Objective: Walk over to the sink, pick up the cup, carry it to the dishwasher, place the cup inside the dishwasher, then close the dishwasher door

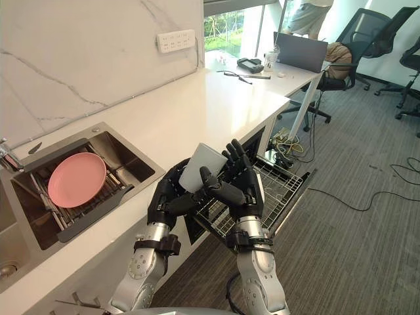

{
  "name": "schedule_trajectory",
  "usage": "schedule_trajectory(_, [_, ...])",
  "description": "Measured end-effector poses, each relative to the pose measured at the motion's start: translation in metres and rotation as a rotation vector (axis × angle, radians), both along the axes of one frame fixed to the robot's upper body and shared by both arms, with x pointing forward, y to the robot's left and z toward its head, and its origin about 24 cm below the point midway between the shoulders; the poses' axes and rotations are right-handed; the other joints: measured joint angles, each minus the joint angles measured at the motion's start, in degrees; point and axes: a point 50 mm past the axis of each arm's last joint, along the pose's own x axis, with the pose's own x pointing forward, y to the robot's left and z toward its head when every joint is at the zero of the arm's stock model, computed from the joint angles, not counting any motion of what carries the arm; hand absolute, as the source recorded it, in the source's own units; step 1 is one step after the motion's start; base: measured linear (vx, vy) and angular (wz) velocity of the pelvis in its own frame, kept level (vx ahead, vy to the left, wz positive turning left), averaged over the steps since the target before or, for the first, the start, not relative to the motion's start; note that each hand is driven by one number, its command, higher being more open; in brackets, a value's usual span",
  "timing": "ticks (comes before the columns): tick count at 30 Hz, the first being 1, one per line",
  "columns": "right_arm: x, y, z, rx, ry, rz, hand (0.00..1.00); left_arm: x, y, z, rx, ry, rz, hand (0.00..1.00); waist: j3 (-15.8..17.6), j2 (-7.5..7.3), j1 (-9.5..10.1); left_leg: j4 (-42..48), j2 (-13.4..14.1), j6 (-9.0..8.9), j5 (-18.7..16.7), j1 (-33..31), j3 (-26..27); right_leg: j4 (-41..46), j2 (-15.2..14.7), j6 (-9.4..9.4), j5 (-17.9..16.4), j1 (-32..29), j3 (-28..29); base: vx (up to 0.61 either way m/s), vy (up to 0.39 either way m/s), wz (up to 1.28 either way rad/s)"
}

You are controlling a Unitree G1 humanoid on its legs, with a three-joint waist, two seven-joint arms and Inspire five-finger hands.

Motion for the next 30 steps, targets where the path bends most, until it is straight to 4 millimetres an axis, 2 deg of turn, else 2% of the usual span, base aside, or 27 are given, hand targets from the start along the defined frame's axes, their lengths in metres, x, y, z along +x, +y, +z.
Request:
schedule_trajectory(13, [0.000,-0.003,0.002,-0.038,-0.018,-0.045,0.90,0.003,-0.007,0.006,0.008,-0.030,-0.035,0.30,-0.5,-0.54,-0.47,-0.7,-0.1,-0.06,0.9,-0.6,-1.0,0.2,-0.1,-0.08,0.0,-0.4,-1.0,-0.02,-0.007,0.04])
schedule_trajectory(16, [0.000,-0.004,0.003,-0.034,-0.020,-0.064,0.90,0.006,-0.011,0.009,0.013,-0.048,-0.055,0.30,-0.9,-1.02,-0.56,-0.6,-0.2,-0.07,0.9,-1.0,-1.0,0.1,-0.2,-0.08,0.0,-0.7,-1.0,0.00,0.000,0.00])
schedule_trajectory(30, [0.000,-0.008,0.003,0.026,0.000,-0.085,0.90,0.009,-0.020,0.016,0.046,-0.086,-0.085,0.30,-1.1,-1.38,-0.65,0.3,-0.4,-0.06,0.9,-1.9,-1.0,1.0,-0.4,-0.10,0.0,-1.6,-0.8,-0.01,0.000,0.00])
